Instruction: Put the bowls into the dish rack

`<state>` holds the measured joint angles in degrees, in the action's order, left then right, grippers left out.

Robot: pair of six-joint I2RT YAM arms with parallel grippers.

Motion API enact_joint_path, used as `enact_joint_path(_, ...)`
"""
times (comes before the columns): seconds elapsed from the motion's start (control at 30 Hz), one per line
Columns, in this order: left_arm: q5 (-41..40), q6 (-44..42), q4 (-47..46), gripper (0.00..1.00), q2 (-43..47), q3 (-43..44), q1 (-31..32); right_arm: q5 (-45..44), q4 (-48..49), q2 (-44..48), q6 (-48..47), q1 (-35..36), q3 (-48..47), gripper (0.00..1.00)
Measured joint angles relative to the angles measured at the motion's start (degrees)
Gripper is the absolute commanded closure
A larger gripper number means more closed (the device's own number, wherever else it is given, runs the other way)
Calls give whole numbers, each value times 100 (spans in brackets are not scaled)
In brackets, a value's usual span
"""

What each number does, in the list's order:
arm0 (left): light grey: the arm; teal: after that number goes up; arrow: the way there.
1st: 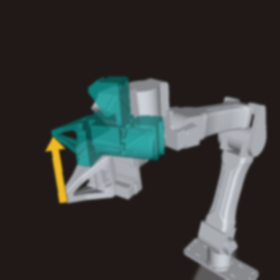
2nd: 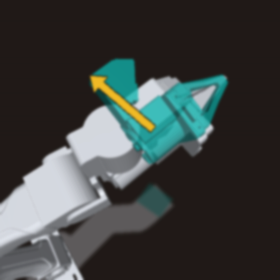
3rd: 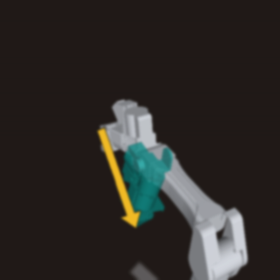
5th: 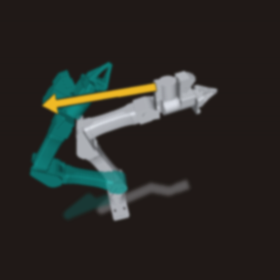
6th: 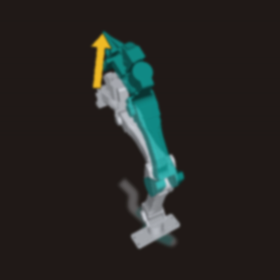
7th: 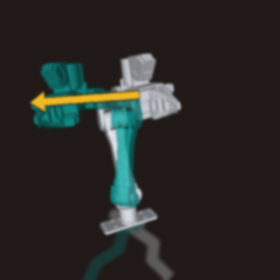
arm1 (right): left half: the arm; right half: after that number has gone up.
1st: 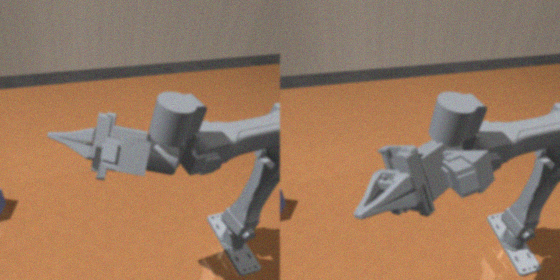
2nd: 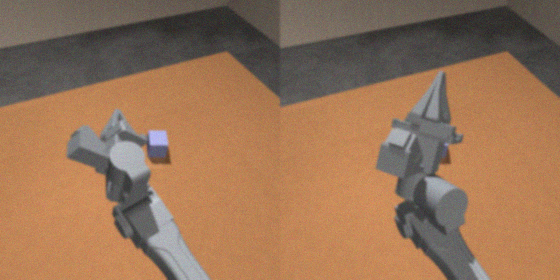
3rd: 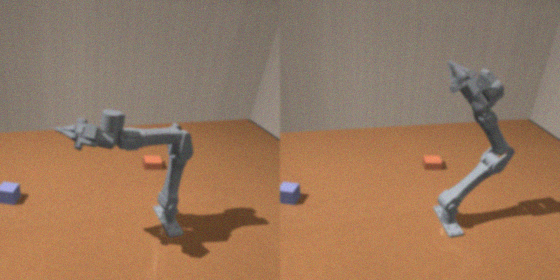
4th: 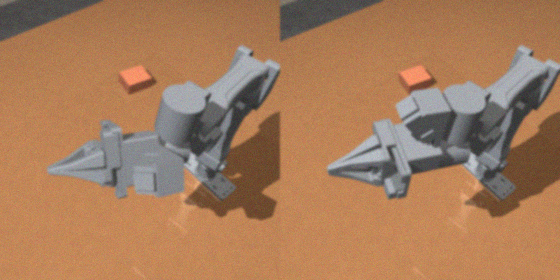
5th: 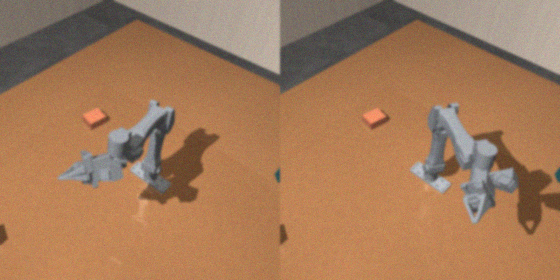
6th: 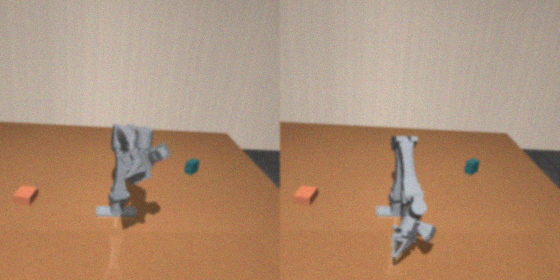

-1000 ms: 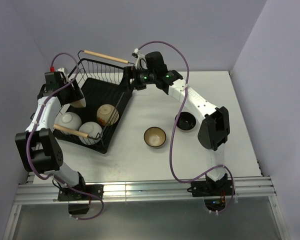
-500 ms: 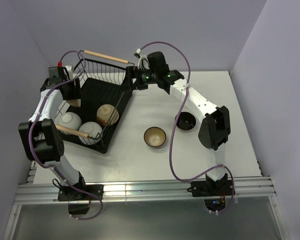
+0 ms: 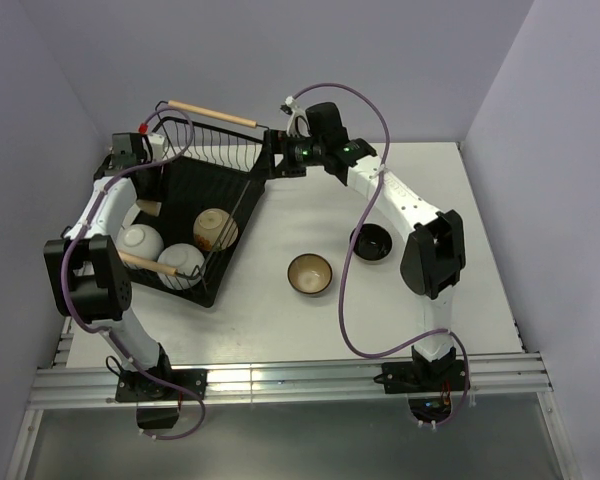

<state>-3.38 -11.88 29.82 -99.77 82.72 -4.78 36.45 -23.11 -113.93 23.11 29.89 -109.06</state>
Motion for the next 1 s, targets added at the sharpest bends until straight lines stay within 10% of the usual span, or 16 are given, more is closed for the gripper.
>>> enact_joint_path(0.6, -573, -804, -234, 98, -323, -26, 127, 28, -2, 33, -24, -46, 85, 1)
enact_joint_path(1.0, -1023, -1023, -317, 20, -323, -197, 380, 31, -57, 33, -87, -57, 85, 1)
